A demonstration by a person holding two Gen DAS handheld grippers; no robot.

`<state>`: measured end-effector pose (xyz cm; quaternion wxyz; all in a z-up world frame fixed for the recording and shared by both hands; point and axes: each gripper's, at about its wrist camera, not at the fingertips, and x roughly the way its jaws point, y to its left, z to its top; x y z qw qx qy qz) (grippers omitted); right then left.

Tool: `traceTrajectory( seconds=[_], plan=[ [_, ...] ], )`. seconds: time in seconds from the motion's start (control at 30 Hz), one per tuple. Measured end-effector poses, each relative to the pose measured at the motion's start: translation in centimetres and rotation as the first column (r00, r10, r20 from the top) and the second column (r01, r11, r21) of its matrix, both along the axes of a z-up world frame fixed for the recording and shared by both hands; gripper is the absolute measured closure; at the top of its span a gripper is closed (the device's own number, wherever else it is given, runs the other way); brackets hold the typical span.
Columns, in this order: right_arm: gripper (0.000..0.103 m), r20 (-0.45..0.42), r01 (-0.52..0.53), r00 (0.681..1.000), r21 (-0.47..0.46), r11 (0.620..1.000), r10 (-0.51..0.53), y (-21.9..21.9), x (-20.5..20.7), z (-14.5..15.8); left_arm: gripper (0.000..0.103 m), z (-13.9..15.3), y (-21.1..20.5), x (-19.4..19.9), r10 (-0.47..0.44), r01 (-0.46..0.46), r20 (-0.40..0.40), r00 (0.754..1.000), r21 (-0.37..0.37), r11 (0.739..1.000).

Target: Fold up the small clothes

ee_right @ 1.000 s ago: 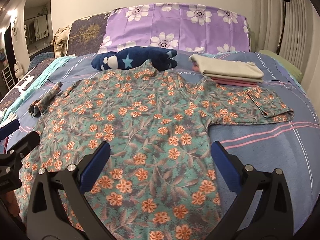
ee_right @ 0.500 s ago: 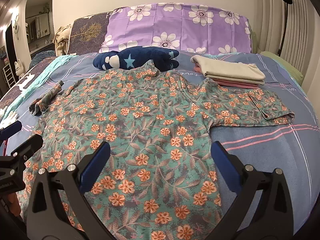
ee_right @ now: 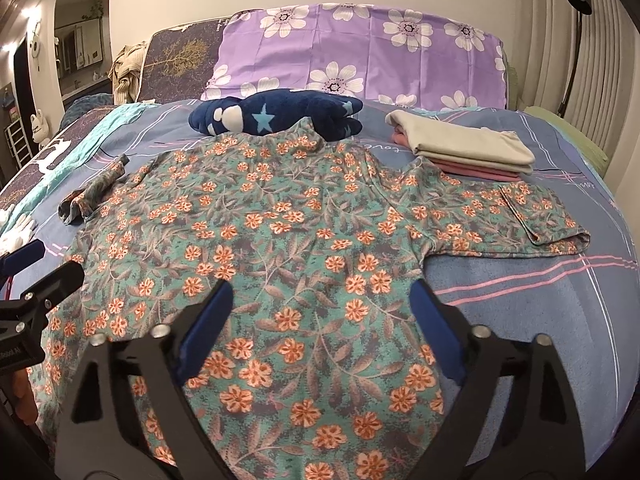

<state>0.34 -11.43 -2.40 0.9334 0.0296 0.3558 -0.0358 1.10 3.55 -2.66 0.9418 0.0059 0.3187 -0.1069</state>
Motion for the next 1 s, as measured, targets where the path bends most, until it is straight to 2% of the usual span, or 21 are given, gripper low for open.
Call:
traceTrajectory(
  seconds=[0.1, 0.67, 0.8, 0.87, 1.0],
  plan=[
    [0.025, -0.010, -0.008, 1.000, 0.003, 1.000, 0.008, 0.1, 0.2, -0.2, 0.001, 0.0, 0.0, 0.0, -0.002, 0.002, 0.003, 1.000, 0.004, 1.000],
    [0.026, -0.041, -0.017, 0.999, 0.020, 1.000, 0.018, 0.1, 0.6, -1.0, 0.001, -0.3, -0.1, 0.1, -0.012, 0.012, 0.002, 1.000, 0.013, 1.000],
    [0.026, -0.044, -0.020, 0.999, 0.022, 1.000, 0.021, 0.1, 0.6, -1.1, 0.001, -0.5, 0.3, 0.5, -0.011, 0.011, -0.017, 1.000, -0.005, 1.000],
    [0.026, -0.044, -0.018, 0.999, 0.021, 1.000, 0.019, 0.1, 0.6, -1.1, 0.001, -0.6, 0.9, 0.9, 0.003, -0.003, -0.031, 1.000, -0.016, 1.000],
    [0.025, -0.048, -0.011, 0.999, 0.014, 1.000, 0.011, -0.2, 0.7, -1.2, 0.001, -0.5, 4.5, 2.3, 0.115, -0.116, -0.025, 0.993, -0.004, 0.993]
  ],
)
